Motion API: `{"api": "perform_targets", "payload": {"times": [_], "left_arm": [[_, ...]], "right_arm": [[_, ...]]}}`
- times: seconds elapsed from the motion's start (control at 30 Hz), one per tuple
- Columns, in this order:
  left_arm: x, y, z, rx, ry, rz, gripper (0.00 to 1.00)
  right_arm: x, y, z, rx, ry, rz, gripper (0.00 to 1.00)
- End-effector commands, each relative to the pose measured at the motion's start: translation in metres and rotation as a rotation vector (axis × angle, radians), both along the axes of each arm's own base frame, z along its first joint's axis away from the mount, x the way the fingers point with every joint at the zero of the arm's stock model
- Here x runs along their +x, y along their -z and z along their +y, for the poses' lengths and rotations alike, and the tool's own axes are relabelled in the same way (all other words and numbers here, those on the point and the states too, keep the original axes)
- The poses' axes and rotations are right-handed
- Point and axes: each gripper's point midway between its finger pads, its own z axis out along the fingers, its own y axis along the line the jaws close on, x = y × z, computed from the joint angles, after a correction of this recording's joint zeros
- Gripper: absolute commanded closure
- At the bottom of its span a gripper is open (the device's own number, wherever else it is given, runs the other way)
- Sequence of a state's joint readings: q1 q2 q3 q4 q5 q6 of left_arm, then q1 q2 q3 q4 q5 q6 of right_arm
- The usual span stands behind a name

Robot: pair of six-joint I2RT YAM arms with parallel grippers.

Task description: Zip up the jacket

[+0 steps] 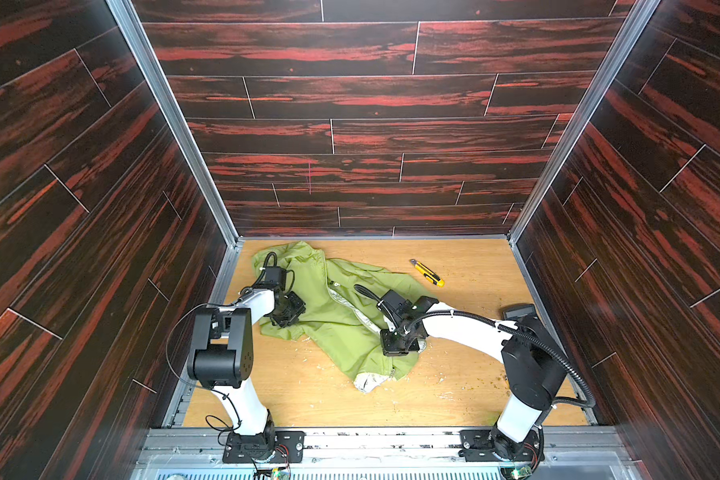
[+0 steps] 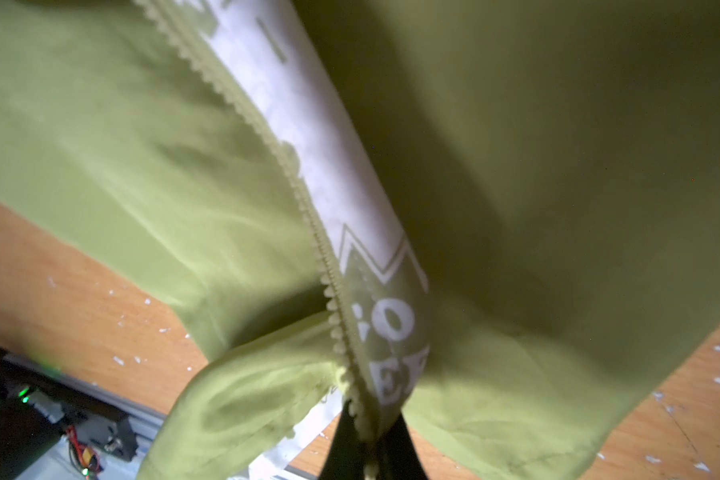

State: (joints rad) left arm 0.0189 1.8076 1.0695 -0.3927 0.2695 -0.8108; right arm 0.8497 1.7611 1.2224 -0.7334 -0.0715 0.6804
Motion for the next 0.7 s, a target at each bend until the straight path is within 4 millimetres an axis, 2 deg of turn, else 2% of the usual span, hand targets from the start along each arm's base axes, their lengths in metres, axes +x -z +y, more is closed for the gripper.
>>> {"api": "perform_targets", "payload": {"times": [0.0, 0.3, 0.37, 0.43, 0.53, 0.63, 0.67], "left_arm": [[0.001, 0.008, 0.020, 0.046, -0.010, 0.026, 0.66], [0.008, 0.021, 0.057, 0.080, -0.016, 0.083, 0.66], [0.014, 0.020, 0.062, 0.087, -0.015, 0.086, 0.66], [0.021, 0.016, 0.064, 0.087, -0.021, 0.077, 0.65], [0.034, 0.001, 0.064, 0.079, -0.030, 0.035, 0.61], [0.042, -0.018, 0.063, 0.066, -0.048, -0.012, 0.59], [0.043, -0.025, 0.062, 0.062, -0.053, -0.029, 0.57]], "right_arm": [[-0.008, -0.034, 0.018, 0.153, -0.032, -0.005, 1.00], [-0.044, -0.092, 0.058, 0.508, -0.225, 0.091, 1.00], [-0.049, -0.097, 0.064, 0.556, -0.255, 0.124, 1.00], [-0.051, -0.092, 0.067, 0.555, -0.261, 0.152, 0.99], [-0.045, -0.072, 0.063, 0.504, -0.224, 0.182, 0.95], [-0.032, -0.056, 0.056, 0.469, -0.147, 0.205, 0.86], [-0.025, -0.054, 0.053, 0.465, -0.120, 0.199, 0.80]]}}
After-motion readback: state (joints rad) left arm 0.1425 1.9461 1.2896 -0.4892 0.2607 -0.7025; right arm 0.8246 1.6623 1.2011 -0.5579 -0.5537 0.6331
